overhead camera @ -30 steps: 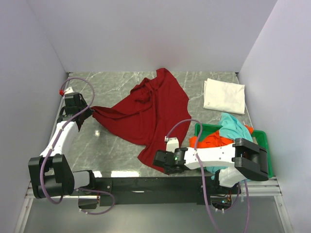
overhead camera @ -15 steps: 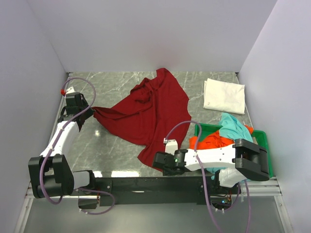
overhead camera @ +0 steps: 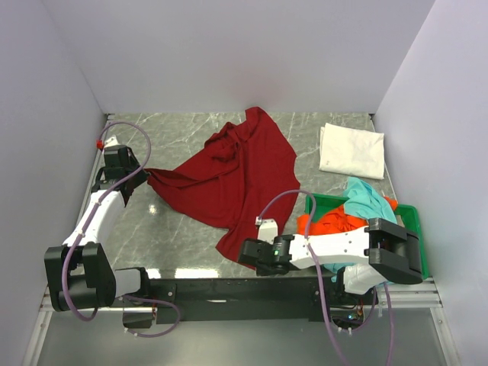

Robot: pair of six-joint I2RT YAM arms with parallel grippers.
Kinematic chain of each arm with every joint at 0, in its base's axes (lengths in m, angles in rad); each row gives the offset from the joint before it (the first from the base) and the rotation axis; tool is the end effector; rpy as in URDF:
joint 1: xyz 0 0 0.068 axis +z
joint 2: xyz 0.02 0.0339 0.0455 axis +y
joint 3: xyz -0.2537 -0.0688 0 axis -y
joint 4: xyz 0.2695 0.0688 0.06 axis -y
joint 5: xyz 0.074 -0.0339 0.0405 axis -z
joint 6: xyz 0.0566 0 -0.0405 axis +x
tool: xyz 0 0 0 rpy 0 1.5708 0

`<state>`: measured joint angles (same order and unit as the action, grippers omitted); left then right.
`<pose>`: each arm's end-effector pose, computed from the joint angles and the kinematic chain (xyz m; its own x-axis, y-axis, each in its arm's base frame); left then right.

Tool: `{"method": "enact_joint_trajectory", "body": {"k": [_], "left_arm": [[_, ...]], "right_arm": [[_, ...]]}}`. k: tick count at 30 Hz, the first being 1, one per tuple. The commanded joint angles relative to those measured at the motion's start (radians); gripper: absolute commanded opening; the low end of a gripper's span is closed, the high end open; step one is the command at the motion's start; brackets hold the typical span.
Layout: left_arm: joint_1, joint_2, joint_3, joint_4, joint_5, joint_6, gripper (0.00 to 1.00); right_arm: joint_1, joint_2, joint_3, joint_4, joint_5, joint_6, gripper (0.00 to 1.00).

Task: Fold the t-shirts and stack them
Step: Flatten the tshirt out

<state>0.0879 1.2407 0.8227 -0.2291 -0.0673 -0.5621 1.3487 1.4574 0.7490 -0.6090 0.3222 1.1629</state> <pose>0.3110 0.0312 0.2203 -0.4330 -0.5720 -0.6967 -0.4394 0.8088 -0.3909 0.0763 0.2565 0.1122 -0.9179 -0.1117 -0.3808 -0.1643 0.9804 0.1085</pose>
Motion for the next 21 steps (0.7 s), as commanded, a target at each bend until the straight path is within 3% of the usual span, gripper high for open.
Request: {"method": "enact_joint_trajectory", "body": {"k": [1, 6, 12, 16, 21], "left_arm": [[-0.005, -0.030, 0.009, 0.019, 0.015, -0.004, 0.00], [-0.004, -0.006, 0.013, 0.034, 0.049, -0.009, 0.00], [-0.005, 0.029, 0.078, 0.007, 0.135, -0.016, 0.00], [-0.004, -0.018, 0.234, -0.053, 0.178, -0.032, 0.00], [0.001, -0.104, 0.420, -0.153, 0.230, -0.045, 0.00]], "right_arm": [[-0.008, -0.040, 0.010, -0.055, 0.061, -0.008, 0.00], [-0.123, -0.147, 0.049, -0.077, 0.139, -0.098, 0.00], [-0.385, -0.282, 0.193, -0.073, 0.184, -0.333, 0.00], [-0.485, -0.328, 0.427, -0.133, 0.230, -0.462, 0.00], [-0.510, -0.353, 0.699, -0.212, 0.311, -0.566, 0.00]]}}
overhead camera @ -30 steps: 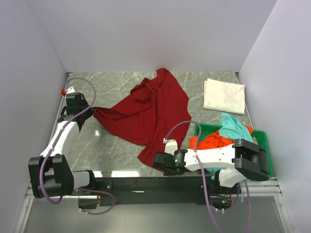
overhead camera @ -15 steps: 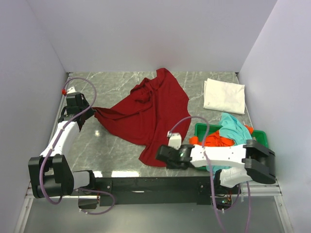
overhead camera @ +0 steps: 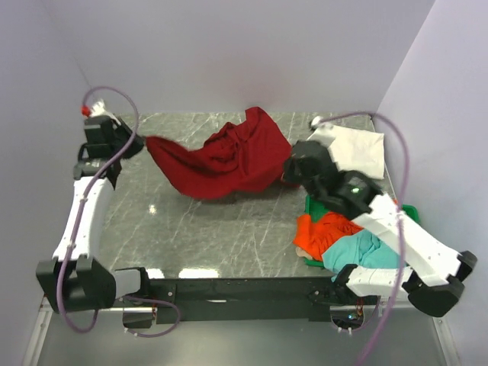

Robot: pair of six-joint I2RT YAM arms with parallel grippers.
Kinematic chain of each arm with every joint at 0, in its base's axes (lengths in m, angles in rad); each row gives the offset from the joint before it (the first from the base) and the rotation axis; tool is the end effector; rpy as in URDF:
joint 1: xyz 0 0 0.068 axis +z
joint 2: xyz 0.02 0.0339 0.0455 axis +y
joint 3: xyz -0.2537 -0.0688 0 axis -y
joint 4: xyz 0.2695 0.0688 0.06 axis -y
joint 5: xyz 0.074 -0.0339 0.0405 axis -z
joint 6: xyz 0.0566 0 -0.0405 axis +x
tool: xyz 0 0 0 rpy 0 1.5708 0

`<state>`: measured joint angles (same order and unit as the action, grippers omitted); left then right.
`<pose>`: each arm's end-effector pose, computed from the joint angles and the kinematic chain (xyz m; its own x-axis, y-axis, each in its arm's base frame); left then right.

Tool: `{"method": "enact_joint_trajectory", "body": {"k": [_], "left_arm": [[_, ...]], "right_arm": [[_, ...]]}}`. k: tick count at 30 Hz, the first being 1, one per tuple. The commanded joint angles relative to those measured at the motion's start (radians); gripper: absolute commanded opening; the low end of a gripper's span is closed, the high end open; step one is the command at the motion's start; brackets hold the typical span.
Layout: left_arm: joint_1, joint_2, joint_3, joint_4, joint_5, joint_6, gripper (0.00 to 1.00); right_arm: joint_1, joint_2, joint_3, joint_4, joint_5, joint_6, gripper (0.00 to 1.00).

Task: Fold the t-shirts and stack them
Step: Flatten the tshirt out

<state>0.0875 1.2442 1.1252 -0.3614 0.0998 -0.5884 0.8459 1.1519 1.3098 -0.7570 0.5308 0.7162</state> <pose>0.3281 0.0231 0.3211 -0.3835 -0.5880 -0.7121 -0.2546 0.8085 -0.5305 0.2038 0.1868 0.3776 -0.5239 0.2625 -0.8103 -0.0324 0.9445 0.3269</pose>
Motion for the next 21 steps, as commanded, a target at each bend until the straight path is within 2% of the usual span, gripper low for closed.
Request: {"method": "enact_joint_trajectory", "body": {"k": [1, 6, 11, 16, 21], "left_arm": [[0.004, -0.126, 0.160, -0.025, 0.073, -0.027, 0.00], [0.014, -0.259, 0.277, -0.057, 0.080, -0.076, 0.00], [0.014, -0.359, 0.442, -0.142, 0.014, -0.082, 0.00], [0.014, -0.410, 0.569, -0.204, -0.025, -0.073, 0.01], [0.014, -0.443, 0.630, -0.197, -0.038, -0.082, 0.01]], "right_arm": [[-0.007, -0.052, 0.220, -0.080, 0.112, -0.133, 0.00], [-0.005, -0.116, 0.410, -0.059, 0.094, -0.251, 0.00], [-0.005, -0.153, 0.598, -0.054, 0.069, -0.363, 0.00], [-0.004, -0.136, 0.776, -0.056, 0.006, -0.431, 0.00], [-0.005, -0.107, 0.888, -0.027, -0.055, -0.481, 0.00]]}}
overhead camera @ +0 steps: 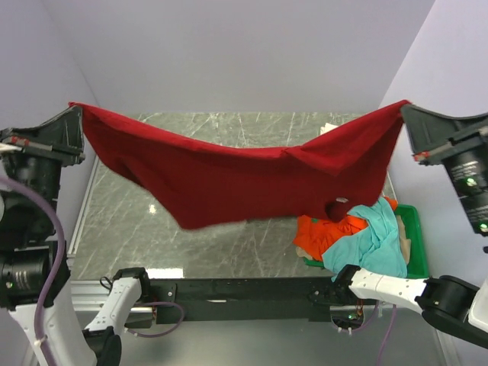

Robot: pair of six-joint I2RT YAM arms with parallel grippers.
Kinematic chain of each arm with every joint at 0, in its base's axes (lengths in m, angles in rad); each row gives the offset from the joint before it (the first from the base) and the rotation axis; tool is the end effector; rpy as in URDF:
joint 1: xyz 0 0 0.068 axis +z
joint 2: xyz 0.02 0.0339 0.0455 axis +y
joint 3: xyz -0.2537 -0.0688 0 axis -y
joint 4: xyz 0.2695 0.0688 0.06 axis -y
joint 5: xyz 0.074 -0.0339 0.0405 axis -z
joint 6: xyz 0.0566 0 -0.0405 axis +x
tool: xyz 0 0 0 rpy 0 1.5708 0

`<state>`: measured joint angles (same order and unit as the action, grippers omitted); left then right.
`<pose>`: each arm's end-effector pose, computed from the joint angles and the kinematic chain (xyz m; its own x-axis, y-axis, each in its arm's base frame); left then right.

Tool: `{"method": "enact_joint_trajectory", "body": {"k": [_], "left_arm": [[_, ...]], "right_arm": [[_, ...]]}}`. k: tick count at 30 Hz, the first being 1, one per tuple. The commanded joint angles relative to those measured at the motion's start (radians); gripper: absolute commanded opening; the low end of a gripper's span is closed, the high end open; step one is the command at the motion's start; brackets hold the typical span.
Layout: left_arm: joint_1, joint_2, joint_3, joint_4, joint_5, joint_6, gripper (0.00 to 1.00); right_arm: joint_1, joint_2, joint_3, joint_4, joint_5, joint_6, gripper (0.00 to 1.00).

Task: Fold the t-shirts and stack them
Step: Flatten the tshirt out

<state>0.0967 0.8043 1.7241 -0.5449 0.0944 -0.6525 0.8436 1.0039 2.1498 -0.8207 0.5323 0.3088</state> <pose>0.0810 0.0025 0.5947 0.2949 -0.5787 -0.7603 0.2143 0.8155 -0.5376 0.0590 0.0231 0.6370 0.1039 0.5107 -0.8535 -0.3732 0.8154 0.4425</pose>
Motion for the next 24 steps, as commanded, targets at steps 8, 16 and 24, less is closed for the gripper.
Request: {"method": "enact_joint_trajectory", "body": {"k": [8, 16, 24], "left_arm": [[0.003, 0.071, -0.099, 0.065, 0.028, -0.018, 0.01], [0.006, 0.255, -0.242, 0.170, 0.025, 0.017, 0.01], [0.055, 0.384, -0.158, 0.172, 0.048, 0.022, 0.00]], "right_arm": [[-0.003, 0.114, -0.043, 0.161, -0.013, -0.119, 0.00], [-0.155, 0.309, -0.070, 0.218, -0.089, -0.116, 0.00], [-0.307, 0.530, 0.224, 0.157, -0.230, -0.132, 0.00]]}}
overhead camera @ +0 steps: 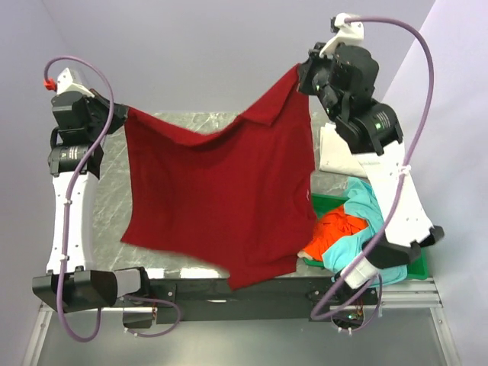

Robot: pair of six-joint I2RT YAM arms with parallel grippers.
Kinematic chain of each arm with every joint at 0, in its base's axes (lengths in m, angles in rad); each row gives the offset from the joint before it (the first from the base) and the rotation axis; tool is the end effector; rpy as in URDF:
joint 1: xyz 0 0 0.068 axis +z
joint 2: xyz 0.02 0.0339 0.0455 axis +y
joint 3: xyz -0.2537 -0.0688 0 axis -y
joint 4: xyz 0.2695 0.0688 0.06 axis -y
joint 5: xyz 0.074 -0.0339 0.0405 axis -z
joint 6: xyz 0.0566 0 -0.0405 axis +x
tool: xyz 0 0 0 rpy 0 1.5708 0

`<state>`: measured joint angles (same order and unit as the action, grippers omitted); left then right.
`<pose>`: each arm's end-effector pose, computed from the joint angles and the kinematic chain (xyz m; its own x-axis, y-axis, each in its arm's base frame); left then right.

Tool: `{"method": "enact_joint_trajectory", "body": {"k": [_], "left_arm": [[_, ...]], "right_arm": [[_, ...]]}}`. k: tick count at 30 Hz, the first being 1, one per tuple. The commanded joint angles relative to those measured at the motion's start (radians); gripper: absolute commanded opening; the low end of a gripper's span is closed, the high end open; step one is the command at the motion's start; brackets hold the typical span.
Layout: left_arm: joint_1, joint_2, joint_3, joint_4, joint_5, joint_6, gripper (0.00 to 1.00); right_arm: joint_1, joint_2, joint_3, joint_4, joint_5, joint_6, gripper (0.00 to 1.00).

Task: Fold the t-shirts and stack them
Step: Flatten the tshirt out

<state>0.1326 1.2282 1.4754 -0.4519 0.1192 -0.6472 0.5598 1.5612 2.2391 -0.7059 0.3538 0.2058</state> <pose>0.3071 0.0342 0.4501 -0.1512 -0.6241 -0.7665 -0.1341 0.7812 -0.6097 0.2789 0.1517 0.5794 -0.0650 0.1855 -0.9805 -0.1955 0.9612 0.1948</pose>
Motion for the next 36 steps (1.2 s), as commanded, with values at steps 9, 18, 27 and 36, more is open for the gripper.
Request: {"method": "enact_joint_trajectory", "body": {"k": [9, 18, 27, 36], "left_arm": [[0.053, -0.220, 0.126, 0.058, 0.002, 0.018, 0.01], [0.052, -0.417, 0.330, -0.025, -0.154, 0.078, 0.01], [0.047, -0.450, 0.359, -0.002, -0.165, 0.103, 0.01], [0.047, -0.233, 0.057, 0.097, -0.102, 0.110, 0.01]], "right_arm": [[-0.024, -0.173, 0.016, 0.146, -0.078, -0.036, 0.00], [-0.023, -0.398, 0.010, 0.192, -0.229, -0.046, 0.00], [-0.021, -0.408, 0.028, 0.240, -0.269, -0.065, 0.00], [-0.041, -0.129, -0.036, 0.272, -0.237, -0.069, 0.00]]}}
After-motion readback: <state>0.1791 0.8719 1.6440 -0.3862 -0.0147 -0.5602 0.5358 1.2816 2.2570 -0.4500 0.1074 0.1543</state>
